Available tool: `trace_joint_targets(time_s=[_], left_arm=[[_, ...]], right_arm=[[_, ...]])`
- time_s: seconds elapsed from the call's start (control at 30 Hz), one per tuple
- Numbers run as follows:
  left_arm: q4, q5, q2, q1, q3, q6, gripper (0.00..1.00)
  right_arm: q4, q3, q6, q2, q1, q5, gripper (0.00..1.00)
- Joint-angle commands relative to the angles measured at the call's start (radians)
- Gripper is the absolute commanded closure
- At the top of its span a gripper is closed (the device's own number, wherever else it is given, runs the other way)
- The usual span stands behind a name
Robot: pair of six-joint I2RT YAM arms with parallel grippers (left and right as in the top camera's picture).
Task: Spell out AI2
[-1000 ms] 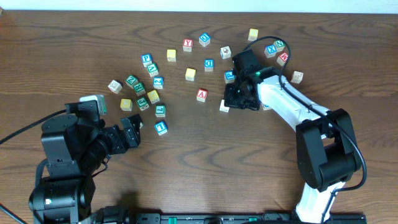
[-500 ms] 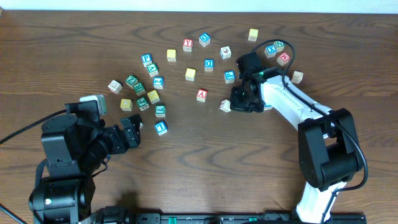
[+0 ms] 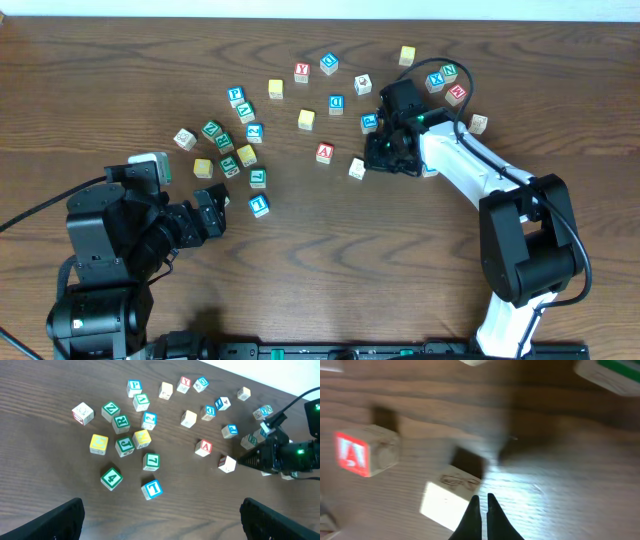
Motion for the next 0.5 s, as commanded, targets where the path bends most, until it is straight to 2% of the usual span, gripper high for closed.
trace_joint_targets(time_s=[0.0, 0.47], left_arm=[[-0.003, -0.010, -0.001, -0.001, 0.014, 0.021, 0.02], [-0.003, -0.010, -0.001, -0.001, 0.014, 0.021, 0.02]], right_arm=[[0.013, -0.003, -0.023, -0.021, -0.004, -0.066, 0.99], [0.015, -0.008, -0.003, -0.008, 0.014, -0.053, 0.99]])
